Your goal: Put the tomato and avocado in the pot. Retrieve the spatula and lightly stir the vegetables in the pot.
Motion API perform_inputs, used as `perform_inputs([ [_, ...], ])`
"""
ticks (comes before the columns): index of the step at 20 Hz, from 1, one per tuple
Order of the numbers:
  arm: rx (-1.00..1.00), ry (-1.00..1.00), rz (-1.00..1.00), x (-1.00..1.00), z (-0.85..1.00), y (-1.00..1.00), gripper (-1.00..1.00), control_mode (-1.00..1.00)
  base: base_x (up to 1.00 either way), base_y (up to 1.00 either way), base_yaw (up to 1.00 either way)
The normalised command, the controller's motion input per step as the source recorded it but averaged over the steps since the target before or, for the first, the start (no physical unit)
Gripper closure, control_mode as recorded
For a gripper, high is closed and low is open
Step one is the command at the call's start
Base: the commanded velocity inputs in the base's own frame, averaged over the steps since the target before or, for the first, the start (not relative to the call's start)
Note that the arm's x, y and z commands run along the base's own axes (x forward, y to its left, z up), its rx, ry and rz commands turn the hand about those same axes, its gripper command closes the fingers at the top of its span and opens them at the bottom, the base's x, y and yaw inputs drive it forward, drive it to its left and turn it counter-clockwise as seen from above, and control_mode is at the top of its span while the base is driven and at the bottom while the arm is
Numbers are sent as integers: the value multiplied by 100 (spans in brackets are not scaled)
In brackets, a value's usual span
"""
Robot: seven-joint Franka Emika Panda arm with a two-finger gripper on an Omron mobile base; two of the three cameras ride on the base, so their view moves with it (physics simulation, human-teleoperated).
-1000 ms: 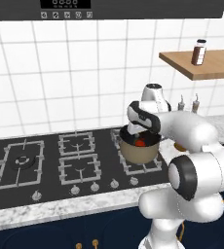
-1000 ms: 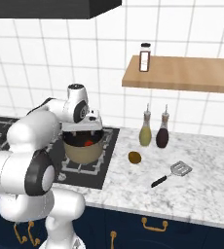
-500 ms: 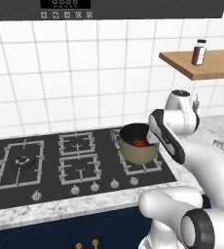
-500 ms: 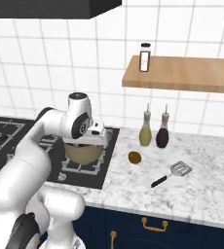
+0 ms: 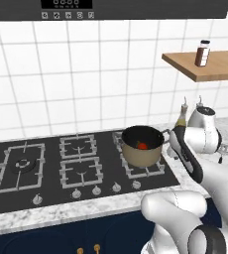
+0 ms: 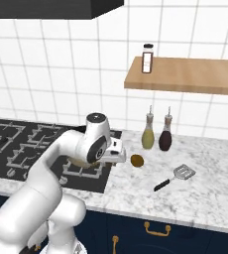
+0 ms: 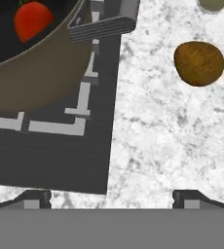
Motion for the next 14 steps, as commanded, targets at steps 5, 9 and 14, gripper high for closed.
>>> perform_inputs([
  [5, 1, 11, 46, 32, -27, -48, -100, -100, 0, 0, 0],
  [9, 0, 3, 50, 59, 0, -16, -100, -100, 0, 0, 0],
  [14, 0, 3, 2, 24, 0, -18, -100, -100, 0, 0, 0],
])
